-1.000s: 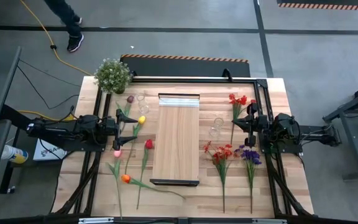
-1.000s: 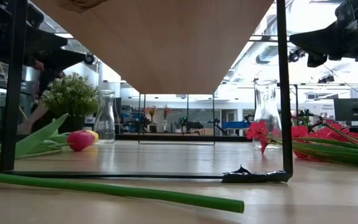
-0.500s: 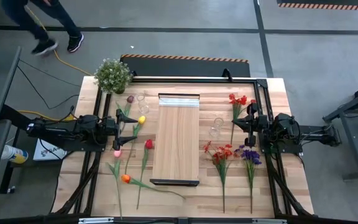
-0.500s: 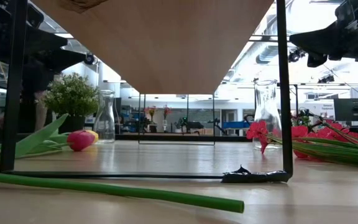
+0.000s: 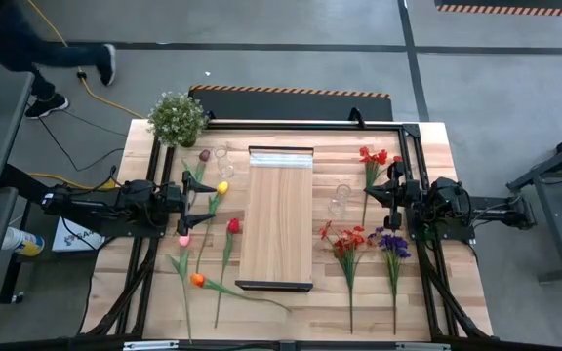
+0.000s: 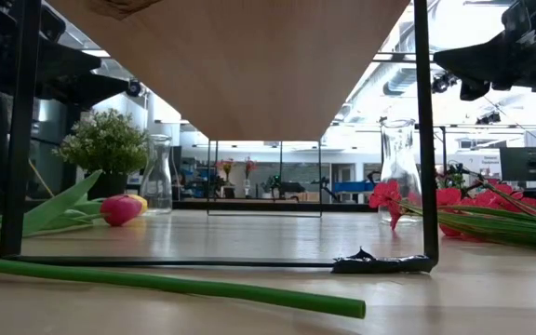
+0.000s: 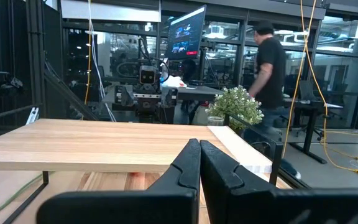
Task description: Pick and place flowers into a vace then onto a shelf
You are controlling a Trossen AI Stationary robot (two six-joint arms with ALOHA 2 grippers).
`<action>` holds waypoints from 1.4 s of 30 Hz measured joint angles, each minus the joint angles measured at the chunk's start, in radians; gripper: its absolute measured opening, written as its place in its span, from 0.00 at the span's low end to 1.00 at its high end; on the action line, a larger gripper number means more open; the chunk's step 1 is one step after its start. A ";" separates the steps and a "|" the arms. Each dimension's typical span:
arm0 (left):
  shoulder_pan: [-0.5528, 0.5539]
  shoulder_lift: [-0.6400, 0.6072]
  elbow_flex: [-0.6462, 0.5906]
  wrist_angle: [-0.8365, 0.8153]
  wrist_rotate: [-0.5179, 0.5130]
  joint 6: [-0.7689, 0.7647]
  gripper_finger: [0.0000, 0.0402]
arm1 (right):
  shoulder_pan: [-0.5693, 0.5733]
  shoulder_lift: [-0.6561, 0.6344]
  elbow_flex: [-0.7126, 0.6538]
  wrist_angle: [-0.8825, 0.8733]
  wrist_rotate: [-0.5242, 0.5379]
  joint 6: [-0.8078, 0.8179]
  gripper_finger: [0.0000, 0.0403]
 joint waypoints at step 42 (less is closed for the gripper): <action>0.000 0.459 1.133 -0.610 0.079 -0.425 0.98 | 0.001 0.240 0.594 0.355 -0.274 0.093 0.00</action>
